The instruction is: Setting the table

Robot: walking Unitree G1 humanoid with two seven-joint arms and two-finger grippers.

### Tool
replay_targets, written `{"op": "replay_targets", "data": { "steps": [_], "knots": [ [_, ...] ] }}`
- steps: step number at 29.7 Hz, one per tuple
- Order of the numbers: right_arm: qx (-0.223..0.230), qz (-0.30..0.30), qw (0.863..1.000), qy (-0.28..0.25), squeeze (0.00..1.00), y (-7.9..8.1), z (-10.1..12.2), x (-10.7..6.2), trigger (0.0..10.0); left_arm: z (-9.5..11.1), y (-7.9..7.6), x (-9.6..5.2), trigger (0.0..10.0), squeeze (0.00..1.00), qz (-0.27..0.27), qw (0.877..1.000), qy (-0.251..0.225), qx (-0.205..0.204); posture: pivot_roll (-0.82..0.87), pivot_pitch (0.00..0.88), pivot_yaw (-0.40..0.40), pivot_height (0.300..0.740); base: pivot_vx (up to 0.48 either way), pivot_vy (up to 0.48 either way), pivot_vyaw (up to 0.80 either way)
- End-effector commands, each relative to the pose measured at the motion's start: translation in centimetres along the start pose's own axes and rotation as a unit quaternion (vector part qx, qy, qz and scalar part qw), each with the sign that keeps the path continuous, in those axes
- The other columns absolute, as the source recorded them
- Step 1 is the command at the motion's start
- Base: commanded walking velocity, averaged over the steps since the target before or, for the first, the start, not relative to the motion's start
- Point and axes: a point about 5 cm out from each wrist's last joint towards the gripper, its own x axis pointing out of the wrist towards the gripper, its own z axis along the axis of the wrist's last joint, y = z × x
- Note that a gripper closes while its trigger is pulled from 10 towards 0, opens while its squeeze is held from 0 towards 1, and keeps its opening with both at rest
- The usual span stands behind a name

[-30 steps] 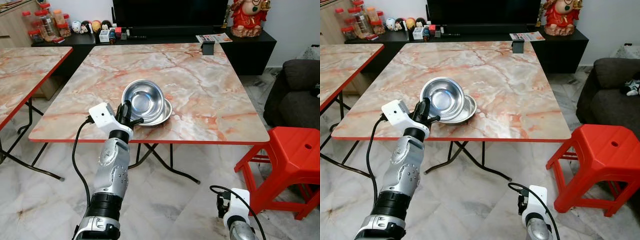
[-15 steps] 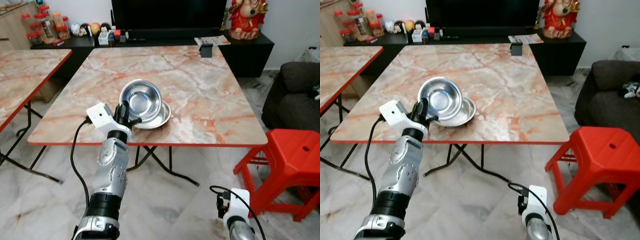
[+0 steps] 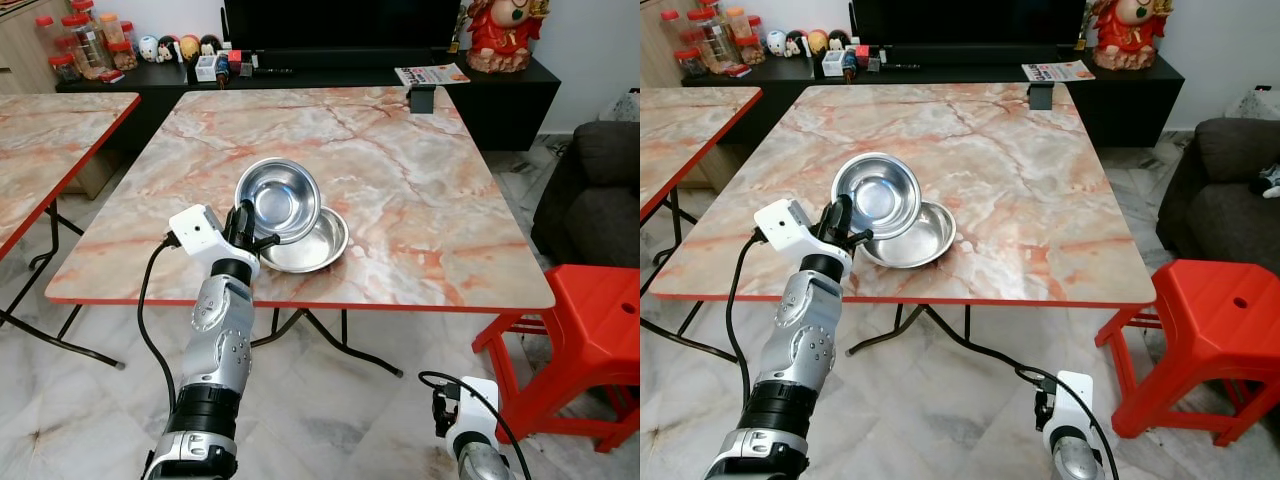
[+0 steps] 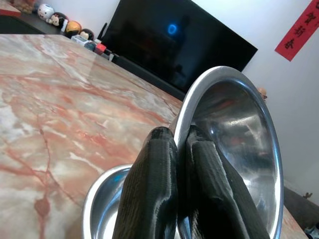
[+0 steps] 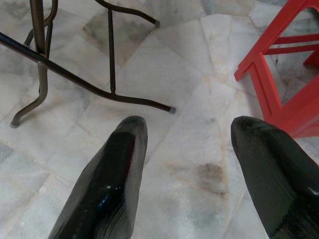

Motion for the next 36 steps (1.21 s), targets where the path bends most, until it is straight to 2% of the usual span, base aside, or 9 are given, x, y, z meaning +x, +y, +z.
{"op": "replay_targets", "data": {
  "steps": [1, 32, 36],
  "knots": [
    [-0.004, 0.007, 1.000, 0.005, 0.00, 0.25, -0.09, 0.00, 10.0, 1.02, -0.55, 0.38, 10.0, 0.00, -0.007, 1.000, -0.019, -0.001, -0.02, 0.000, 0.025, 0.740, 0.322, 0.000, 0.00],
    [-0.002, 0.010, 1.000, 0.005, 0.00, 0.55, -0.06, 0.02, 10.0, 1.49, -0.46, 0.71, 10.0, 0.00, -0.007, 1.000, -0.025, -0.003, -0.02, 0.000, 0.027, 0.740, 0.311, 0.000, 0.00],
    [-0.002, 0.011, 1.000, 0.006, 0.00, 0.60, -0.13, -0.01, 10.0, 1.39, -0.55, 0.70, 10.0, 0.00, -0.010, 1.000, -0.020, -0.002, -0.02, 0.000, 0.028, 0.740, 0.069, 0.000, 0.00]
  ]
}}
